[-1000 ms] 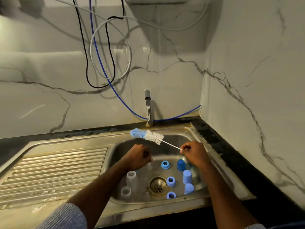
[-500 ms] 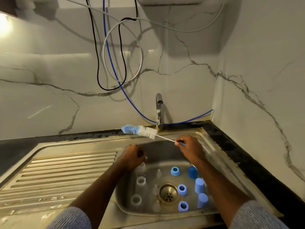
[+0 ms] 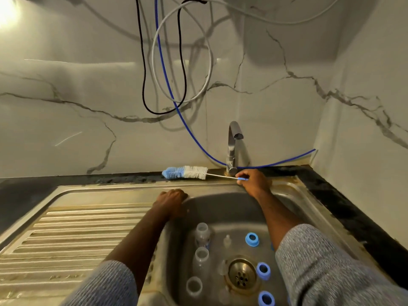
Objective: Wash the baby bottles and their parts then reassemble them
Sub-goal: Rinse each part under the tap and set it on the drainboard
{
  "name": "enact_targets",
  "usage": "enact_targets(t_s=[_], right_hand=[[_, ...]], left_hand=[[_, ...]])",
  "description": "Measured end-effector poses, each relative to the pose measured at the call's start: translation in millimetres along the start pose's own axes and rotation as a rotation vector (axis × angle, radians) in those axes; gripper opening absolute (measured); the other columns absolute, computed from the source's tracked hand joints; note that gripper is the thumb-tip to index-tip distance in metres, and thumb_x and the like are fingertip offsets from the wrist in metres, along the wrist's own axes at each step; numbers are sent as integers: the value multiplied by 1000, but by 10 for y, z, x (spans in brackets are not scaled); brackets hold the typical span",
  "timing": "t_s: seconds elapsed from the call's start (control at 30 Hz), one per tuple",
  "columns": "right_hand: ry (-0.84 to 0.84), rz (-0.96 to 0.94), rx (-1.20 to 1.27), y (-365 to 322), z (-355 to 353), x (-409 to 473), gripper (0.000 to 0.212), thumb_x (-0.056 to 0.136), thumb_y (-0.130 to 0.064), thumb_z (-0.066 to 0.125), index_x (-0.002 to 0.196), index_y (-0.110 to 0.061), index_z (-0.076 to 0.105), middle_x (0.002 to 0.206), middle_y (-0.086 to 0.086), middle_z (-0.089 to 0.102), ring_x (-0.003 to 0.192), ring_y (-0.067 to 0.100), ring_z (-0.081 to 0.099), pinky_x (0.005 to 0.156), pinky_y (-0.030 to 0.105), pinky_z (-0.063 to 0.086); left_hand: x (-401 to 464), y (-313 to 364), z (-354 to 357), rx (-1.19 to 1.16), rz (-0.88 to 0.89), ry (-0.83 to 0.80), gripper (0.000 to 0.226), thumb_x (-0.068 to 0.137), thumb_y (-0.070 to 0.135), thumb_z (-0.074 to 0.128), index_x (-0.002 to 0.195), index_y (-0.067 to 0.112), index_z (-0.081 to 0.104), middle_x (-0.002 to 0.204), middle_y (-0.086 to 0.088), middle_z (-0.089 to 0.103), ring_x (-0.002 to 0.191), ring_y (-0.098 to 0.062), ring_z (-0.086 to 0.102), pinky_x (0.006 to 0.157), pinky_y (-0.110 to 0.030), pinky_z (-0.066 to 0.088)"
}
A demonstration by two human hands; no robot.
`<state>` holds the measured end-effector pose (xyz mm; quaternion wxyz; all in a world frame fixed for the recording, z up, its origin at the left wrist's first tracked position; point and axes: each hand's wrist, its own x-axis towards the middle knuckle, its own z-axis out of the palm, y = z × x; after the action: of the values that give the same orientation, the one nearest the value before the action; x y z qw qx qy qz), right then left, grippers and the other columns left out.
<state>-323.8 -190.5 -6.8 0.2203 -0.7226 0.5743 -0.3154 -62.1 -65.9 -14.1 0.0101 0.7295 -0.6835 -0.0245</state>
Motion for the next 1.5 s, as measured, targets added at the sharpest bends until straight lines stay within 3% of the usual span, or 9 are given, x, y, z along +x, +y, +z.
enact_targets(t_s=[0.23,0.57,0.77,0.87,0.97,1.13,1.3,1.4,1.5], right_hand=[[-15,79,249,-45,104,308,50,79,4,79,114,-15,50,110,10,68,104,24,66,93,37,54],[93,-76,80,40,173,158,44,78,6,78,112,-12,58,119,6,61,112,24,59,96,37,53],[116,-153,47,199,39,-418,34,76,5,75,97,-18,60,101,-2,59,94,18,57,82,32,51],[96,-80,110,222,50,-697,26,80,-1,76,85,-22,61,88,-2,64,82,16,63,76,31,55],[13,-30,141,224,83,-837,19,83,-8,76,83,-22,62,81,-4,67,78,12,64,71,24,51],[-108,-31,112,162,116,-802,17,85,-14,77,82,-23,63,80,-3,66,77,11,63,64,18,44],[-179,26,82,222,235,-713,9,85,-19,76,87,-19,66,79,-4,66,74,9,61,61,17,42],[-193,8,52,233,256,-685,9,85,-17,75,82,-16,66,76,-4,65,75,12,62,69,25,50],[-240,-11,10,229,283,-693,8,87,-16,73,85,-16,65,79,-5,62,77,10,59,73,25,49]], left_hand=[[173,14,31,121,69,12,42,94,44,62,133,28,59,133,-1,56,121,-20,54,98,-35,44],[187,26,53,102,67,31,43,95,43,61,134,26,60,130,-2,56,120,-21,53,96,-33,43],[162,82,-30,123,28,38,43,95,51,60,129,25,62,129,-1,60,118,-20,55,103,-40,41],[206,201,-108,-66,-5,117,44,95,48,62,130,22,62,131,-1,63,120,-19,57,110,-48,41],[315,429,-203,-410,9,233,35,94,39,68,118,14,71,114,-5,71,101,-19,65,92,-39,54],[567,781,-321,-612,70,301,18,94,28,70,104,14,75,98,-4,74,82,-13,66,74,-26,49],[842,1068,-365,-699,95,351,25,94,26,70,112,10,75,102,-7,75,86,-17,67,87,-37,56],[997,1191,-377,-729,104,387,32,92,24,73,120,8,71,106,-5,74,90,-12,66,87,-29,53],[1129,1244,-369,-781,92,381,21,91,20,74,109,10,74,92,2,73,84,-4,67,87,-29,57]])
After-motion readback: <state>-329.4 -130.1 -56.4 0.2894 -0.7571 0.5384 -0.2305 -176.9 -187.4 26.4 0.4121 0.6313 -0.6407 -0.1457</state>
